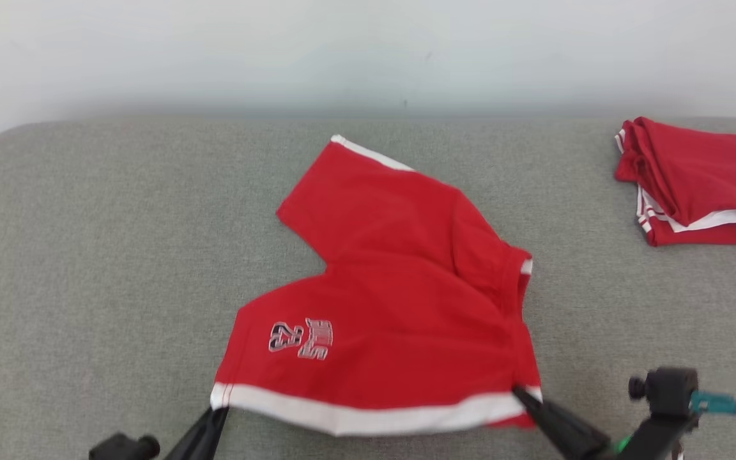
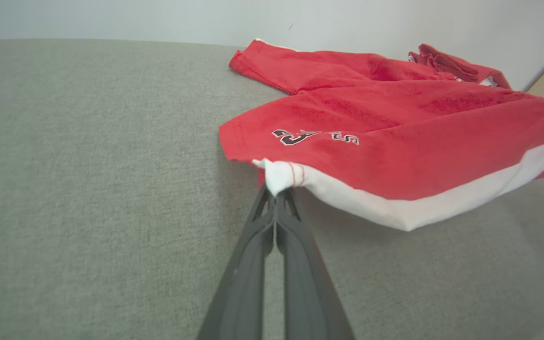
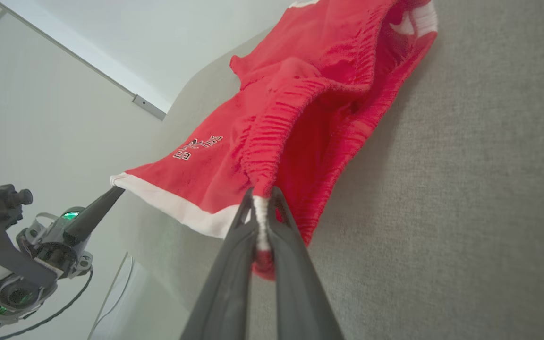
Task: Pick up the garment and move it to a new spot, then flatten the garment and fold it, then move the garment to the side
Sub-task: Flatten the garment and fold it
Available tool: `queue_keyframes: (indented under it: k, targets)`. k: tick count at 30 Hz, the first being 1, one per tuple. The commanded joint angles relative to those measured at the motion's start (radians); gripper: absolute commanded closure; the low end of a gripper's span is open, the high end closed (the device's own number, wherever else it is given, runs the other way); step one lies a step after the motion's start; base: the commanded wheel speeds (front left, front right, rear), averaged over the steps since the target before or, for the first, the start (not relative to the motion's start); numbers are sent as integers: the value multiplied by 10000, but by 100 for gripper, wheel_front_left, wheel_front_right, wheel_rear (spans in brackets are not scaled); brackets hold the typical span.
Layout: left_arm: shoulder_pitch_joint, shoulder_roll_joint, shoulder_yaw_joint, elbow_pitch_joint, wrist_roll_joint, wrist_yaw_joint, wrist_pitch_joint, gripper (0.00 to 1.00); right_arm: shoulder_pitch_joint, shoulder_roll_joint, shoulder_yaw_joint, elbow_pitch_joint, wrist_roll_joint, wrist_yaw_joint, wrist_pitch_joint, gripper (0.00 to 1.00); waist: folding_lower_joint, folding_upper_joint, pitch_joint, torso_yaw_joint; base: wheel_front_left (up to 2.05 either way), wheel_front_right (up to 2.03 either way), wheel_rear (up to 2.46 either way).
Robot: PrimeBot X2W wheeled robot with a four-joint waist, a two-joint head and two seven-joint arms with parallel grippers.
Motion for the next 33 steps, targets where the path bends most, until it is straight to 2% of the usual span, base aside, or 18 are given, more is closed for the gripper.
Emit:
queue_keyframes:
  k: [1, 9, 14, 22, 27, 33]
  targets:
    - [321, -145, 182, 211, 199, -66, -12, 100, 211, -126, 219, 45, -253, -18, -37, 100, 2, 2, -114, -57, 0, 0, 0]
    - [1475, -814, 1446, 892, 1253, -464, -12, 100, 966, -342, 799, 232, 33, -18, -463, 100, 2, 2, -522, -7, 0, 0, 0]
    - [2064, -986, 2008, 1095, 1789, -606, -12, 100, 1420, -681, 1248, 310, 34, -18, -404, 100, 2, 2, -664, 61, 0, 0, 0]
    - [2214, -1132, 2632, 1194, 2511, -868, -12, 100, 1212, -400, 1672, 285, -51, -18, -509, 100, 2, 2, -584, -110, 0, 0, 0]
    - [1538, -755, 2820, 895, 2959, -1004, -12, 100, 783, -254, 1471, -57, 228, -18, -786, 100, 2, 2, -384, -405, 0, 0, 0]
    - [144, 4, 2534, 493, 3268, -1155, 348, 100, 361, -44, 979, -497, 744, -18, -1060, 100, 2, 2, 42, -791, 0, 0, 0]
